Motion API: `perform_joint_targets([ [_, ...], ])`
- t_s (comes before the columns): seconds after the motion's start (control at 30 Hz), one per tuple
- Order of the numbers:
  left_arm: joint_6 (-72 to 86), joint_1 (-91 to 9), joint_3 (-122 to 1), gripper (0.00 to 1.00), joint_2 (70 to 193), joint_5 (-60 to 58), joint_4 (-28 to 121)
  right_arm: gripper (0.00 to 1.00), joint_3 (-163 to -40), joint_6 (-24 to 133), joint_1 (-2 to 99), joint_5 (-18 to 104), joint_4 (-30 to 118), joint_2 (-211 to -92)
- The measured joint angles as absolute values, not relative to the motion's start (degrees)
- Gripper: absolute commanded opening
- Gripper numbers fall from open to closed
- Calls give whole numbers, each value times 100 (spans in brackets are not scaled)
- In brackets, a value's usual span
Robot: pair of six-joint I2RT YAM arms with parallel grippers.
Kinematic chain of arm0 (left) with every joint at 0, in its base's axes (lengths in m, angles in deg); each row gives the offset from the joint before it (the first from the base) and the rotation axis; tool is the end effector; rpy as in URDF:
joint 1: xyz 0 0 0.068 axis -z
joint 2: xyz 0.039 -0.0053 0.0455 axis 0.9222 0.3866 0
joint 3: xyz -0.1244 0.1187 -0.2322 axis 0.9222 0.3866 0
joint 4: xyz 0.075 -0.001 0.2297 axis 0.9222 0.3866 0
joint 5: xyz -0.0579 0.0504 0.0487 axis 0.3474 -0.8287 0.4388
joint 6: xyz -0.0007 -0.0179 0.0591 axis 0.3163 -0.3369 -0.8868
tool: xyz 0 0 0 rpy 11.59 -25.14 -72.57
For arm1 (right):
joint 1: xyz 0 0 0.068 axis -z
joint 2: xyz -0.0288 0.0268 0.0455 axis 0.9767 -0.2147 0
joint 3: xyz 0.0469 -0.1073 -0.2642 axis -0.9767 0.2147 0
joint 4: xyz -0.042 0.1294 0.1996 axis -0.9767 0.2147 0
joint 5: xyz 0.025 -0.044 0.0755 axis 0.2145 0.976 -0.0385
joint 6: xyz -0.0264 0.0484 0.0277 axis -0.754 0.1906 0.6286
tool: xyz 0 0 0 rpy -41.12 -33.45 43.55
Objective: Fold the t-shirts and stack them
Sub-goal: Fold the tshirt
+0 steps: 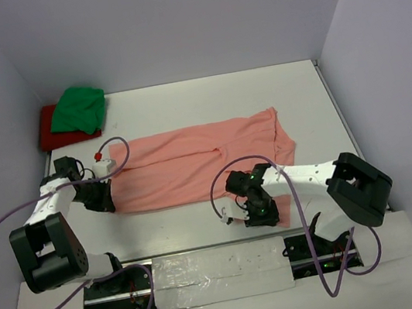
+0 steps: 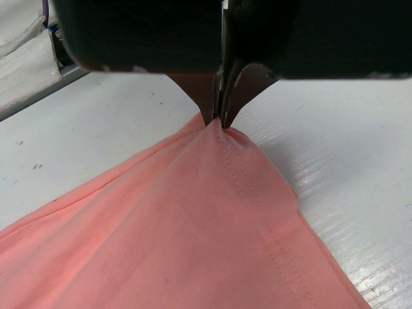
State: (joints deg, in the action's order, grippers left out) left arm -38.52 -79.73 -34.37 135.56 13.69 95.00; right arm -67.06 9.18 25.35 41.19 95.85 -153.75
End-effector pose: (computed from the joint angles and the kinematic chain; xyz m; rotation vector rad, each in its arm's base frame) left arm 0.2084 0.0274 0.2005 0.5620 2.7406 -0.4290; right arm 0.1065 0.1505 0.1673 2.1541 -2.1305 -0.2440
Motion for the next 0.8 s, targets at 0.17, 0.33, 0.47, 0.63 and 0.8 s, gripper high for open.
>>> perform_joint_targets([
  [0.17, -3850, -7973, -3461, 0, 13556, 1369, 9522, 29, -6803, 986, 2533, 4156, 9626, -15534],
  [0.33, -3850, -7973, -3660, 0, 13575, 1371, 9559, 0, -7041, 969, 2507, 4272, 9773, -15930],
  [0.47, -3852, -7973, -3741, 0, 13626, 1371, 9559, 0, -7139, 929, 2507, 4283, 9858, -16085],
  [0.63, -3854, -7973, -3741, 0, 13632, 1373, 9557, 0, -7146, 958, 2509, 4285, 9849, -16087],
  [0.8, -3854, -7973, -3741, 0, 13632, 1380, 9553, 0, -7139, 1135, 2599, 4362, 9694, -15943],
])
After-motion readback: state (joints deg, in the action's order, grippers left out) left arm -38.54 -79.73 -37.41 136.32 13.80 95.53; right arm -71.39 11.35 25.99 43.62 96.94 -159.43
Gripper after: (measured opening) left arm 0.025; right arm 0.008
